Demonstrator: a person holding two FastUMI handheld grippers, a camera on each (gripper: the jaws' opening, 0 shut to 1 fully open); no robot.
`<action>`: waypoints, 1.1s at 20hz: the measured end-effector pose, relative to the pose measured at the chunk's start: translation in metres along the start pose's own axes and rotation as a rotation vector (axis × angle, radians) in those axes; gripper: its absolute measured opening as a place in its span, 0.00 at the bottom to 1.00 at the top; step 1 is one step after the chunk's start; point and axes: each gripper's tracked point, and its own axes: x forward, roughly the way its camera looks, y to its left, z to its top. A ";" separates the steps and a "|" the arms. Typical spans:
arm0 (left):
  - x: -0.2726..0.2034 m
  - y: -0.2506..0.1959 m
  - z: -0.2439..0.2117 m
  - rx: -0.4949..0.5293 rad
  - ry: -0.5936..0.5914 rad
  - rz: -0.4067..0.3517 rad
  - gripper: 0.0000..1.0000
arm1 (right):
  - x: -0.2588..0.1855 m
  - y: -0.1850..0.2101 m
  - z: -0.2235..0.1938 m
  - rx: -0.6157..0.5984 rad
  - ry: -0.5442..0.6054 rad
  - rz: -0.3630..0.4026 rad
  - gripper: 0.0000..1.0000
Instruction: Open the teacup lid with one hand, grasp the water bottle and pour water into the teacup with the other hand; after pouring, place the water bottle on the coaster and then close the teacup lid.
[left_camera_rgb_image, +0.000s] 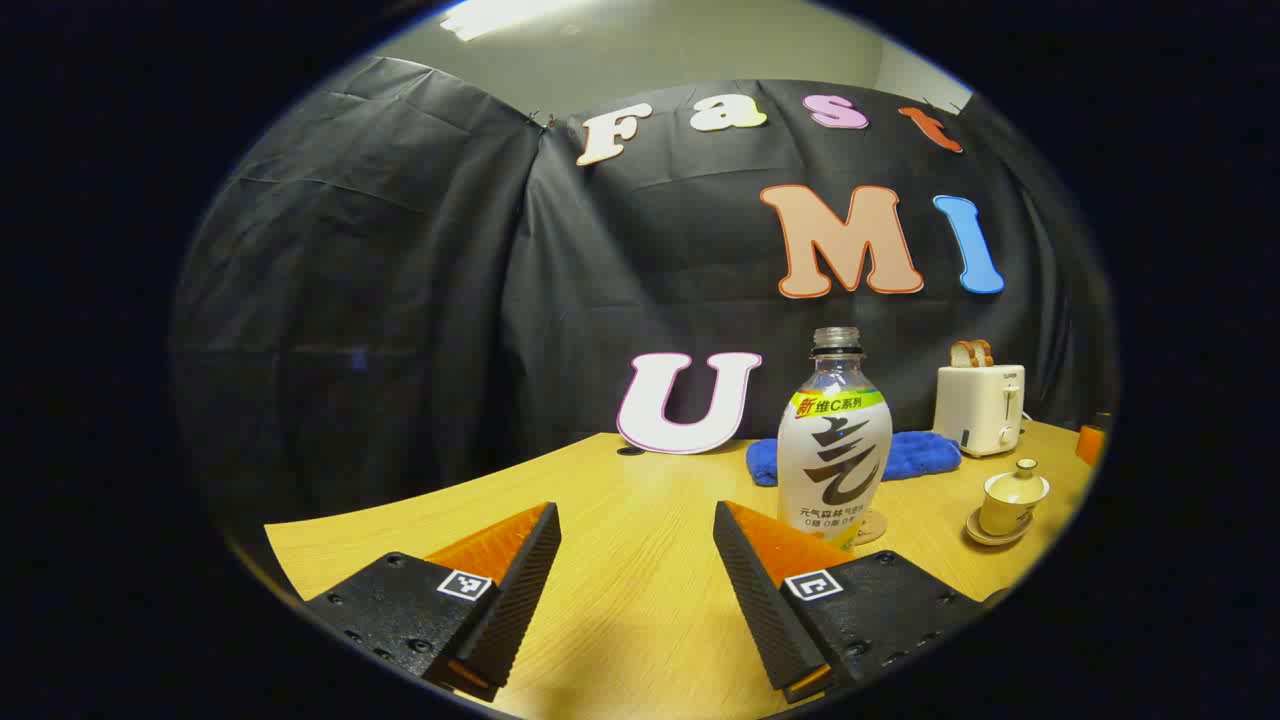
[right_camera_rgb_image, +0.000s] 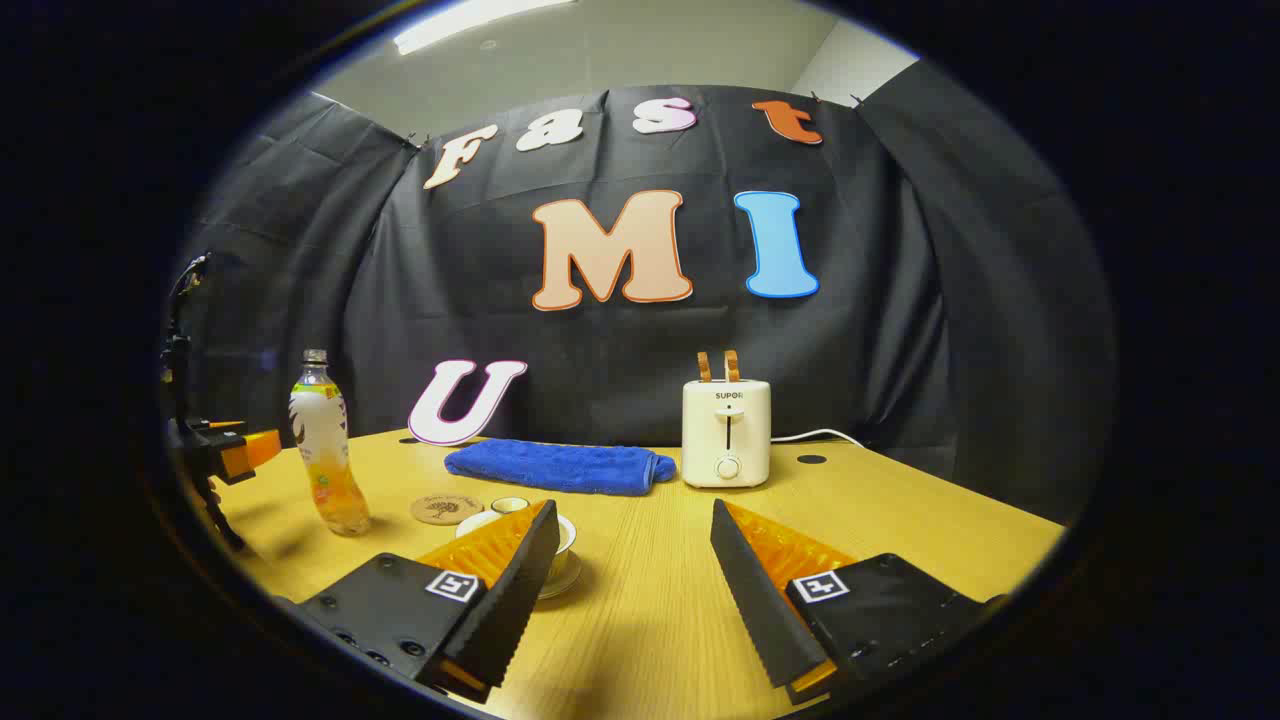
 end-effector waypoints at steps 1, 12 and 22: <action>0.000 0.000 0.000 -0.001 -0.001 0.000 0.90 | 0.000 0.000 0.001 0.000 0.001 0.000 0.96; 0.001 0.001 0.000 -0.001 -0.001 -0.001 0.90 | 0.000 0.001 0.000 0.000 0.000 -0.001 0.99; 0.001 0.001 0.000 -0.001 -0.001 -0.001 0.90 | 0.001 0.000 0.000 0.000 0.000 -0.009 0.96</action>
